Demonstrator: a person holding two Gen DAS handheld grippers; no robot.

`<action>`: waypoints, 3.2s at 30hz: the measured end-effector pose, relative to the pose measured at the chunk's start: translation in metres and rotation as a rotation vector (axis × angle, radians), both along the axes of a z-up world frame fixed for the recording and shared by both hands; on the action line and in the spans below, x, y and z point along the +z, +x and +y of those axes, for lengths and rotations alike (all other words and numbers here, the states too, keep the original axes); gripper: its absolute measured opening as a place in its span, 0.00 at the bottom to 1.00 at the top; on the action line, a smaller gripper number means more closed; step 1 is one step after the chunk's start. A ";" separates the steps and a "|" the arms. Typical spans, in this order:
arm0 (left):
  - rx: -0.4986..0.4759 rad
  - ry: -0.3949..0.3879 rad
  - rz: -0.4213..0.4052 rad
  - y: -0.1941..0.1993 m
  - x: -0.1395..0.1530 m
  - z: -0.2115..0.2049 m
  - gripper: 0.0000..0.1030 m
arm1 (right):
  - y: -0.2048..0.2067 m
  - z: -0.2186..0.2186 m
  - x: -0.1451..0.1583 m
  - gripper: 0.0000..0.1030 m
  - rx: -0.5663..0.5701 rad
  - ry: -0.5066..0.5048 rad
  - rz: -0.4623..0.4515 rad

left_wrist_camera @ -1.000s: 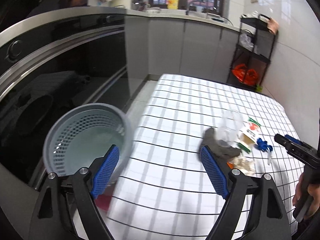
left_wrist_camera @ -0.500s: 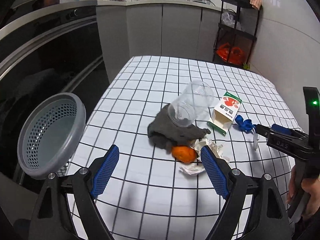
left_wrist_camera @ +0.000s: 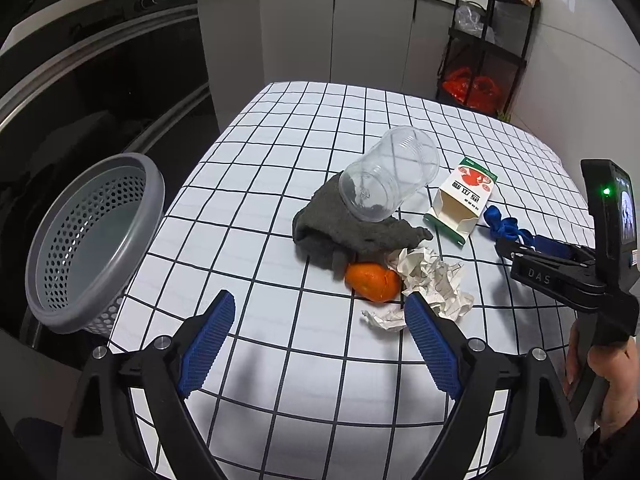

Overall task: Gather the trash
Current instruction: 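Grasp the blue ribbon with the right tool while the left tool grasps the crumpled paper, then carry the crumpled paper and blue ribbon over the grey basket with both tools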

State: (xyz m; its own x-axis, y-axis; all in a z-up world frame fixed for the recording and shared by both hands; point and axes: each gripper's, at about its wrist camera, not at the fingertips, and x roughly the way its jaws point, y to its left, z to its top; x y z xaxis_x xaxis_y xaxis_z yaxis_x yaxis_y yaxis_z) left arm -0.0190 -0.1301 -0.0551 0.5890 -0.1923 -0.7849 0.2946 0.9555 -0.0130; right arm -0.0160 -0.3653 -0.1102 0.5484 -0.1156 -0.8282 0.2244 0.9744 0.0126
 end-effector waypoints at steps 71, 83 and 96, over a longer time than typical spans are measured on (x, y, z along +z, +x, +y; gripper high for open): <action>-0.133 -0.026 -0.064 -0.026 0.017 -0.043 0.14 | -0.023 -0.013 0.054 0.08 -0.040 0.182 -0.135; -0.100 -0.052 -0.132 -0.017 0.045 -0.007 0.14 | -0.039 0.012 0.069 0.08 0.001 0.173 -0.172; 0.000 -0.044 -0.212 0.022 0.078 0.078 0.14 | -0.020 0.097 0.101 0.08 0.133 0.155 -0.217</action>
State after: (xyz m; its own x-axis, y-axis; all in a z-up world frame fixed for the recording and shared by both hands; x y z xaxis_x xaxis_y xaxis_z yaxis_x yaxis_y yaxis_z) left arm 0.0028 -0.0519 0.0233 0.7400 -0.2233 -0.6345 0.2951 0.9554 0.0079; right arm -0.0361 -0.2678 -0.0093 0.7162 0.0879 -0.6923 0.0707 0.9778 0.1972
